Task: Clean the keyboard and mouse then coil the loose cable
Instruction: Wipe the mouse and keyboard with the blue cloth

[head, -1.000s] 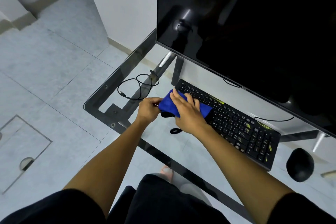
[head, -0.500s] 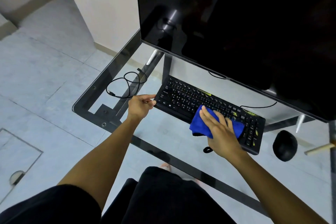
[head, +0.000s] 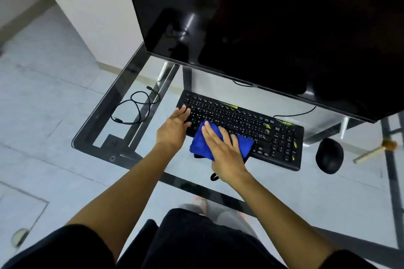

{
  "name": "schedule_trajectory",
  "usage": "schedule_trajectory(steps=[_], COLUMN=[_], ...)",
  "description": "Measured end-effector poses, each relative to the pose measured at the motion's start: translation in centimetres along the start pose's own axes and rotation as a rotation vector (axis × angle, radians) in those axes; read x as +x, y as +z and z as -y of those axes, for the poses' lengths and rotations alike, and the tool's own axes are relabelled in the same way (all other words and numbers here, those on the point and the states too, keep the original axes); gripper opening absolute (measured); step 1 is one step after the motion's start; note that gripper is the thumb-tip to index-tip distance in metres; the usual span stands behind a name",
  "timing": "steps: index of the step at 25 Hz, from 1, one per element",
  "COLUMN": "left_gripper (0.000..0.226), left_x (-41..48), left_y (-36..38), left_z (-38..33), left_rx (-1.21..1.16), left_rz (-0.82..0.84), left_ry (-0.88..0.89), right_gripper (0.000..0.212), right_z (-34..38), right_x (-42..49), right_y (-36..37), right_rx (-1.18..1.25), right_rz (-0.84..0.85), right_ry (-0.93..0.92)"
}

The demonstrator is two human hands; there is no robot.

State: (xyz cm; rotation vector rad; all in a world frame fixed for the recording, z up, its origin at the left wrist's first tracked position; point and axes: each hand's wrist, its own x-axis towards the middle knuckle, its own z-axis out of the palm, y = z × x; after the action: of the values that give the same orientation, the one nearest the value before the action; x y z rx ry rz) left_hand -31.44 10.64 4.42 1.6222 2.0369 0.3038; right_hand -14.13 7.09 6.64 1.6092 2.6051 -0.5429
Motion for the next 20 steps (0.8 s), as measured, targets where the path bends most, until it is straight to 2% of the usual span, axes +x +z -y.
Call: schedule_trajectory(steps=[8,13,16,20], left_gripper=[0.051,0.051,0.048,0.048], left_x=[-0.3,0.5,0.8,1.1], left_y=[1.0,1.5,1.4,1.0], left_z=[-0.3,0.4,0.5,0.7], left_rx=[0.049,0.023,0.004,0.005], left_rz=[-0.084,-0.106,-0.095,-0.092], left_ry=[-0.026,0.008,0.011,0.015], right_gripper=[0.098,0.088,0.090,0.089], right_z=[-8.3,-9.1,-5.5,-0.6], right_x=[-7.6,-8.6,-6.0,-1.6], right_y=[0.3,-1.2,-1.4,-0.1], right_rx=[-0.116,-0.104,-0.053,-0.048], right_rz=[-0.048,-0.079,-0.108,-0.025], right_ry=[0.210,0.347,0.226,0.018])
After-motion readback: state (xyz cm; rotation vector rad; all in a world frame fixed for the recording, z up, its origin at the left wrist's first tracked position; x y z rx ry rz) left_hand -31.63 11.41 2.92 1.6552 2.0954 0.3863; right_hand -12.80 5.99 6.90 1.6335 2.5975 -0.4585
